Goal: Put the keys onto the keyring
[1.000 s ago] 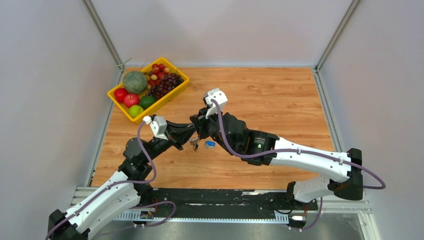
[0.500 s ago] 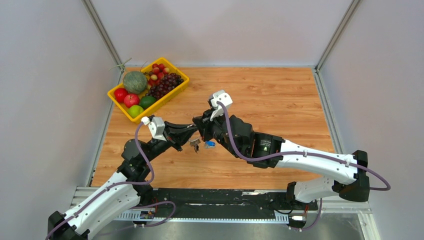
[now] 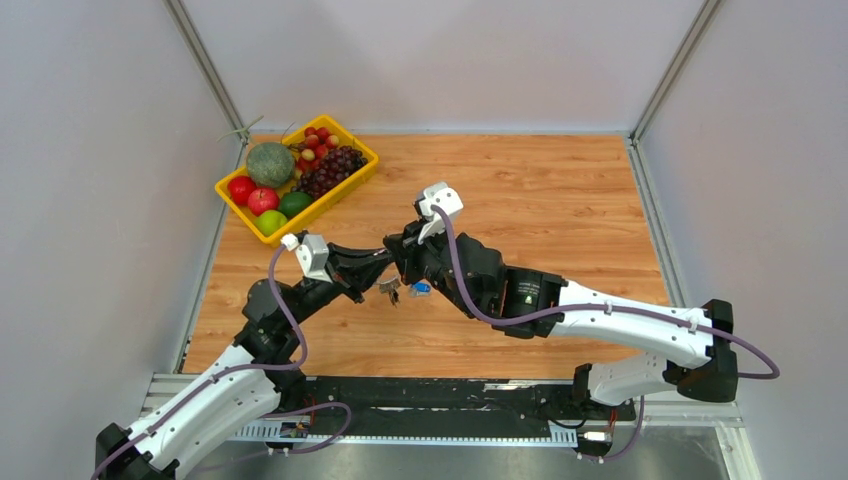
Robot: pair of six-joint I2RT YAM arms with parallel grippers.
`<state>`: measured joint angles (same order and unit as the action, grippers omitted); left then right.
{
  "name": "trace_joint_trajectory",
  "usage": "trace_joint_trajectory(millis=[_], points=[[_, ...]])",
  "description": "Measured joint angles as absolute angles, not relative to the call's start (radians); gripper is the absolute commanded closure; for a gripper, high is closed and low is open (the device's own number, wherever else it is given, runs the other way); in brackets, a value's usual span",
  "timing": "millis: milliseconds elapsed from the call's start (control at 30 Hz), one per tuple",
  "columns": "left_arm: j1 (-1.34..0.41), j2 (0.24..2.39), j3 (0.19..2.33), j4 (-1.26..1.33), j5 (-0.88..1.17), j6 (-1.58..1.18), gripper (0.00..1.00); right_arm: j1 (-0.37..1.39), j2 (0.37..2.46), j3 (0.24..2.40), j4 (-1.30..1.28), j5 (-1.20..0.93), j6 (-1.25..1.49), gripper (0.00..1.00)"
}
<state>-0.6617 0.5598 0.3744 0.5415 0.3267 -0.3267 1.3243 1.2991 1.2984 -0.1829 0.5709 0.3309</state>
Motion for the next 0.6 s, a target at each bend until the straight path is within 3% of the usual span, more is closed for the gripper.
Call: trace_joint_trajectory(millis=[300, 333, 400, 600], points=[[-0.667, 0.525, 0.373, 0.508, 0.323, -0.327, 1.00, 1.343, 1.256, 1.254, -0.168, 0.567, 0.337, 1.00], [-0.667, 0.524, 0.373, 0.505, 0.321, -0.327, 1.00, 1.346, 1.253, 1.250, -0.168, 0.567, 0.337, 0.97], [-0.667, 0.518, 0.373, 0.501, 0.311, -0.327, 1.00, 1.348, 1.247, 1.242, -0.168, 0.566, 0.337, 0.82], [-0.666, 0.501, 0.373, 0.493, 0.286, -0.326, 1.00, 1.357, 1.232, 1.229, -0.195, 0.544, 0.340, 0.70]])
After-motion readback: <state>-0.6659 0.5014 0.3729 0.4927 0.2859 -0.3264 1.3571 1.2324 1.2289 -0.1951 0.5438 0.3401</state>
